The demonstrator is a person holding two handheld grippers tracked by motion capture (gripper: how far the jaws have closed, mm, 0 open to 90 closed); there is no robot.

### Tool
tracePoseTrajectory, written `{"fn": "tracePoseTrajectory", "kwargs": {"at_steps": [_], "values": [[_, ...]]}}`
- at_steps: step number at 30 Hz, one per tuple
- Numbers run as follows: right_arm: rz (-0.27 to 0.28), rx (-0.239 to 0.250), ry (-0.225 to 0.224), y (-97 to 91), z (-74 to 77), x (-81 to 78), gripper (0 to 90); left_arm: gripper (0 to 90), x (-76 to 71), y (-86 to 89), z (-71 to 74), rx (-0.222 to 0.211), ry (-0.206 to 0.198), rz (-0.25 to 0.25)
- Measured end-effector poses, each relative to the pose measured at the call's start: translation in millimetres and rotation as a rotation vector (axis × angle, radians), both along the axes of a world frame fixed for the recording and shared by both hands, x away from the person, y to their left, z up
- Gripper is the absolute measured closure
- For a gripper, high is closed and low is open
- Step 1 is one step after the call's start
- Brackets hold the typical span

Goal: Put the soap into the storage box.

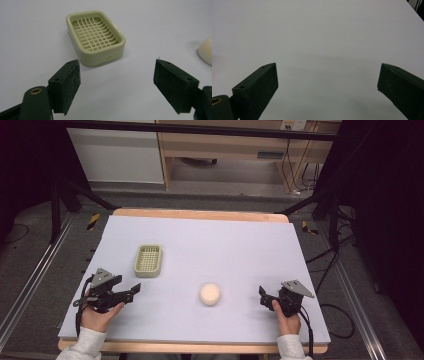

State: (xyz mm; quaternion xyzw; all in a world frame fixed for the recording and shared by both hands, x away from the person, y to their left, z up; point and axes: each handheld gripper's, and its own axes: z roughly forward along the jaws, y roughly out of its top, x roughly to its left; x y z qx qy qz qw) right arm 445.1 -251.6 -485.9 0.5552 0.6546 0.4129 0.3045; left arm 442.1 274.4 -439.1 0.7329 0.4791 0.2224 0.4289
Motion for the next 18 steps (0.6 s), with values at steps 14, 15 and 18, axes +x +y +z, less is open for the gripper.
{"fn": "tracePoseTrajectory", "kwargs": {"at_steps": [14,15,18], "values": [[0.001,0.002,0.007,0.3,0.0,0.6,3.2,22.5,0.2,-16.5,1.2,0.017,-0.008,-0.037],[-0.001,0.003,0.007,0.1,0.0,0.7,3.3,22.6,0.1,-19.8,0.8,0.02,-0.006,-0.045],[0.0,0.001,0.008,0.3,0.0,0.6,3.2,23.5,0.0,-25.2,0.4,0.028,-0.002,-0.06]]}}
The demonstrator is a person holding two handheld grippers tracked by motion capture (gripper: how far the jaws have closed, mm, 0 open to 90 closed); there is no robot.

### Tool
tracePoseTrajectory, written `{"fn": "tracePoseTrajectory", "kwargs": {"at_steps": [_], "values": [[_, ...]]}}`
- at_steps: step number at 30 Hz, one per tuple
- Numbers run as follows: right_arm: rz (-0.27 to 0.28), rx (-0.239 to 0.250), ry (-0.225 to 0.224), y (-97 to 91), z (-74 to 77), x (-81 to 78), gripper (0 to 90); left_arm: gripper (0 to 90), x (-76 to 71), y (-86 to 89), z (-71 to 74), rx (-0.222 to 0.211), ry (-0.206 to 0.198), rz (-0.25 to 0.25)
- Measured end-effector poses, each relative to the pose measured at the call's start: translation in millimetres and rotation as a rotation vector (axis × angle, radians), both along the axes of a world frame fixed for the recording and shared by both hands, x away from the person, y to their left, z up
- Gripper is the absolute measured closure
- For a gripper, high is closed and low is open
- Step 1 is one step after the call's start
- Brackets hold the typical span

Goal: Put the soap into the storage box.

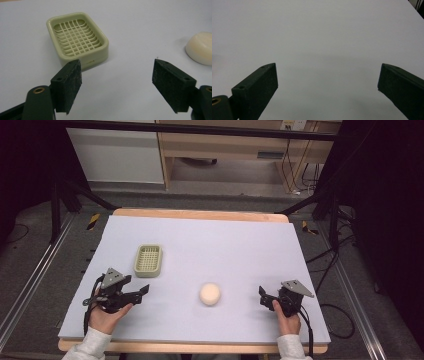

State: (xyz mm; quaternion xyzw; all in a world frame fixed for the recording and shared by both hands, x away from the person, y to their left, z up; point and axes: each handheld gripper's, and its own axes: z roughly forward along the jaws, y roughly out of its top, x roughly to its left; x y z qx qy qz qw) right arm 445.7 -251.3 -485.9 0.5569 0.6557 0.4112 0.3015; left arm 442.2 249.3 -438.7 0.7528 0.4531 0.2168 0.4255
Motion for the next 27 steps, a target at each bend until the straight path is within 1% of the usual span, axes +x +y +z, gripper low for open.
{"fn": "tracePoseTrajectory", "kwargs": {"at_steps": [6,8,10,11,13,14,15,16,17,19,22,25,26,27], "values": [[-0.009,-0.011,-0.001,1.2,0.0,-0.2,3.2,23.9,0.5,-8.4,2.3,0.01,0.0,-0.018],[-0.004,-0.011,-0.011,0.8,-0.1,-0.7,3.2,24.1,0.7,-10.2,3.1,0.008,-0.001,-0.018],[-0.003,-0.007,-0.013,0.8,0.2,-1.4,3.2,24.2,1.3,-12.9,5.2,0.008,-0.004,-0.025],[-0.003,-0.007,-0.024,0.1,0.0,-2.1,3.2,24.3,1.7,-14.7,6.4,0.006,-0.006,-0.028],[-0.003,-0.001,-0.024,-0.2,0.1,-2.3,3.5,24.5,4.1,-20.6,11.2,-0.001,-0.012,-0.038],[-0.003,-0.001,-0.024,-0.2,0.1,-2.3,3.5,24.5,4.1,-20.6,11.2,-0.001,-0.012,-0.038],[-0.002,-0.002,-0.019,0.0,0.0,-1.9,4.1,24.5,6.3,-25.1,14.8,0.001,-0.018,-0.047],[0.0,-0.003,-0.019,0.1,0.0,-1.7,4.0,24.5,6.3,-25.1,14.8,0.001,-0.018,-0.047],[-0.001,-0.008,-0.021,0.3,-0.1,-1.8,4.0,24.5,8.4,-30.6,17.8,-0.005,-0.02,-0.056],[0.004,-0.009,-0.021,0.8,0.0,-1.9,2.9,24.5,9.5,-36.4,19.8,-0.009,-0.022,-0.067],[0.008,-0.011,-0.022,0.8,0.0,-2.2,2.9,24.4,10.6,-44.2,21.1,-0.002,-0.021,-0.083],[0.027,0.002,-0.035,0.4,0.2,-3.6,2.8,24.4,12.0,-50.0,21.3,0.007,-0.017,-0.097],[0.034,-0.001,-0.042,0.0,0.2,-4.2,2.8,24.4,12.5,-52.1,21.1,0.002,-0.018,-0.098],[0.039,0.001,-0.046,0.0,0.3,-4.7,2.9,24.4,13.0,-53.5,21.2,0.008,-0.014,-0.103]]}}
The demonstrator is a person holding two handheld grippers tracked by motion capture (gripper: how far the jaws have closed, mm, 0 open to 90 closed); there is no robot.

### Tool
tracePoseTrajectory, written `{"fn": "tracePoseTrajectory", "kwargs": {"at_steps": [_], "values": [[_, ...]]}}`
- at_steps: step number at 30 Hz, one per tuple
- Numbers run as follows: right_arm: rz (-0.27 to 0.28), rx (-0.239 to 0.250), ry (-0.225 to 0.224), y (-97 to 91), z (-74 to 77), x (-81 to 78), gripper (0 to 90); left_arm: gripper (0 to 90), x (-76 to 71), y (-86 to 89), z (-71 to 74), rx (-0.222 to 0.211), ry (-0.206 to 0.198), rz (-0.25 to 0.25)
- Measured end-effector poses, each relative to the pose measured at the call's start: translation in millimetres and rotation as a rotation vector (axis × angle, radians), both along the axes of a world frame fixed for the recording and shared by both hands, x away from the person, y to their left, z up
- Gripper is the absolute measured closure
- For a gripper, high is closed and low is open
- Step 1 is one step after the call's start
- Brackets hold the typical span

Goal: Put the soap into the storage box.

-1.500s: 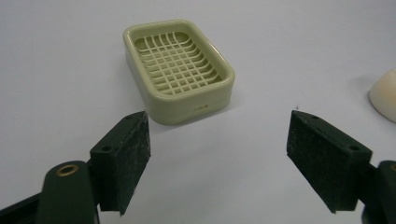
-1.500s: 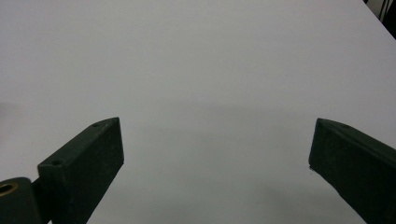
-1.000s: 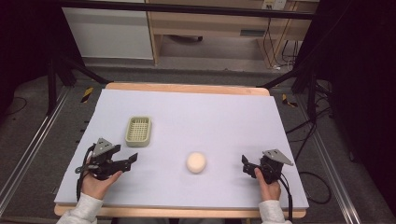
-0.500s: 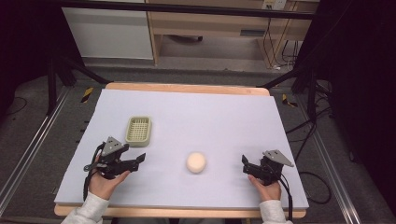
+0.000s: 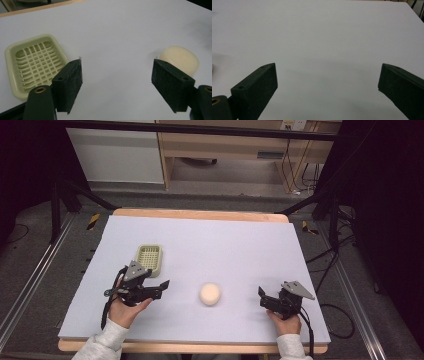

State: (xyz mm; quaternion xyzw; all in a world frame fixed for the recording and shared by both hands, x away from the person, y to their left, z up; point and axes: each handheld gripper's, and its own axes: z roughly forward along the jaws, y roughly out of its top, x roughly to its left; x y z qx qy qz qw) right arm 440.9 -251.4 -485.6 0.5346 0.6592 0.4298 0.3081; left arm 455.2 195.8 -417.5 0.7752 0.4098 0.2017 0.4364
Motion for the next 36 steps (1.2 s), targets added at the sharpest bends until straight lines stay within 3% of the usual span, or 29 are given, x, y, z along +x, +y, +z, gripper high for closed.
{"fn": "tracePoseTrajectory", "kwargs": {"at_steps": [36], "values": [[-0.01,-0.002,0.015,0.3,-0.2,1.5,4.0,24.2,8.8,-64.4,-2.0,0.052,0.029,-0.143]]}}
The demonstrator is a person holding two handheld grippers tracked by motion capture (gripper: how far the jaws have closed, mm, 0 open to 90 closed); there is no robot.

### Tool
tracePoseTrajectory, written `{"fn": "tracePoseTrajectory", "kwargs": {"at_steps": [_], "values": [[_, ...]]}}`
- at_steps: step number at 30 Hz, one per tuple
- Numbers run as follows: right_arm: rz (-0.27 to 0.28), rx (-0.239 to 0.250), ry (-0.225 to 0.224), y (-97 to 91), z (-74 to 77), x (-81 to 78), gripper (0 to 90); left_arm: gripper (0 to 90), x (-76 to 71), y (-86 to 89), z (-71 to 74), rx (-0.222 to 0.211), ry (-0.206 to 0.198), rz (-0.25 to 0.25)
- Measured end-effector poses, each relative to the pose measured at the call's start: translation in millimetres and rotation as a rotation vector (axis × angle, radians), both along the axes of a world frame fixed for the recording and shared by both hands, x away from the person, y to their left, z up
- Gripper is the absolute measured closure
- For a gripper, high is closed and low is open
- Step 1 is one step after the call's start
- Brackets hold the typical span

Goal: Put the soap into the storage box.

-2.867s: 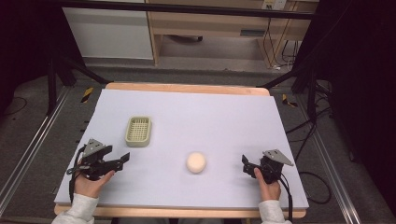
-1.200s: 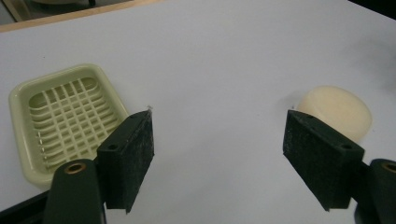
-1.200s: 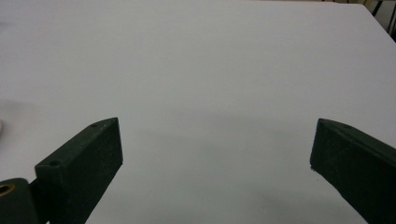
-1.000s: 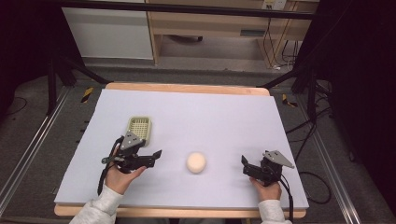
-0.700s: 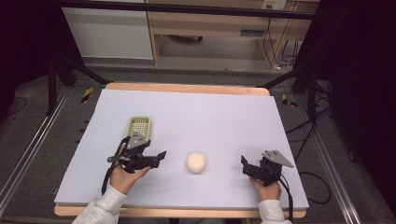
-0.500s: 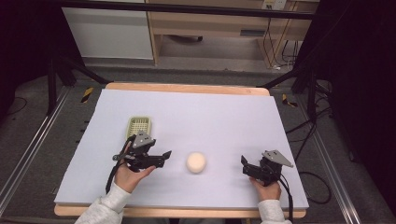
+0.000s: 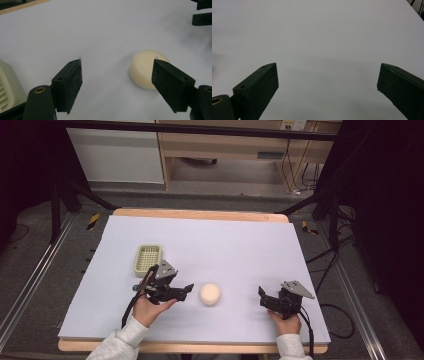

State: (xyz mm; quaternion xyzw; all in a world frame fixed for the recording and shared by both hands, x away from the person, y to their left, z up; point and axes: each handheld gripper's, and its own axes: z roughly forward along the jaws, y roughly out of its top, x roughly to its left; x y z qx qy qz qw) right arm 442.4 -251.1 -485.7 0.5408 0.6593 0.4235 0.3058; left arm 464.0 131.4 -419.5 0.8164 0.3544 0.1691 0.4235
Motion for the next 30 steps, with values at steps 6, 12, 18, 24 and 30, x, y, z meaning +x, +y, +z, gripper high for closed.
{"fn": "tracePoseTrajectory", "kwargs": {"at_steps": [6,12,18,24,30], "values": [[0.001,-0.005,-0.015,0.6,0.1,-1.4,4.1,24.2,-0.5,-9.4,0.2,0.007,0.003,-0.025],[-0.002,0.0,-0.011,0.0,0.0,-0.9,4.1,24.3,2.4,-14.4,3.7,0.002,0.009,-0.04],[-0.002,-0.004,-0.008,0.5,0.0,-0.6,4.1,24.6,3.4,-21.2,3.6,0.006,0.014,-0.052],[0.002,-0.006,-0.014,0.9,0.2,-1.5,4.6,24.7,3.6,-27.9,2.6,0.007,0.019,-0.064],[0.0,-0.006,-0.014,0.6,0.1,-1.2,4.7,24.7,4.7,-35.7,1.0,0.018,0.031,-0.077]]}}
